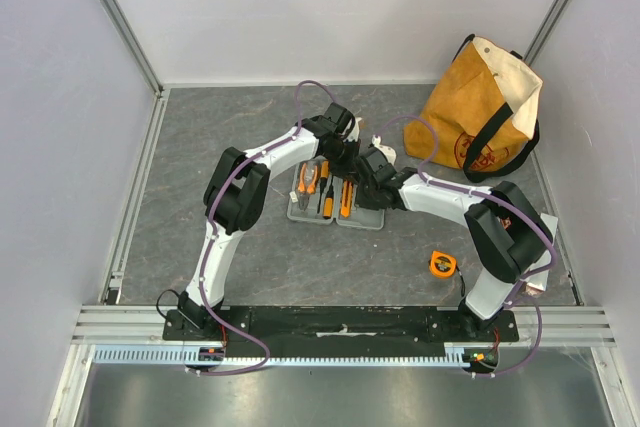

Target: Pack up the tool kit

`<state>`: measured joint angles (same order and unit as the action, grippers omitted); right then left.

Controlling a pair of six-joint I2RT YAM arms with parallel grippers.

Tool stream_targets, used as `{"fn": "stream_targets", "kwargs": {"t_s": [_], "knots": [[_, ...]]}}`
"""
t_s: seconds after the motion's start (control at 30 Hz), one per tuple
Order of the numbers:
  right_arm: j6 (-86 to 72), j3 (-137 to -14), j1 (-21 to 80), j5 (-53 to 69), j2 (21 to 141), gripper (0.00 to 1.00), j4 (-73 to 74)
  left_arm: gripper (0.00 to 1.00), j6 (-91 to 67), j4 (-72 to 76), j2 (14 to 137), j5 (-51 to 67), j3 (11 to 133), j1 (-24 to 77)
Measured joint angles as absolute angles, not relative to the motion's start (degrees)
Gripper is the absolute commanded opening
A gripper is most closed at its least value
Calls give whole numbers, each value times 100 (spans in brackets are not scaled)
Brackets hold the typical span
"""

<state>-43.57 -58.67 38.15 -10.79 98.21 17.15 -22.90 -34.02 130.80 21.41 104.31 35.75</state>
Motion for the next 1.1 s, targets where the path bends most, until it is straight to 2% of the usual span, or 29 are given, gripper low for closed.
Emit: {"fn": "stream_targets", "kwargs": {"t_s": [0.37, 1.1], "knots": [[-4357, -5867, 3848, -1022, 9924, 0, 1697, 7, -2290, -3404, 13100, 2143, 10440, 3575], [-4327, -5813, 3894, -1245, 10090, 0, 1431, 2, -2316, -3387, 13133, 2104, 10429, 3548]]}}
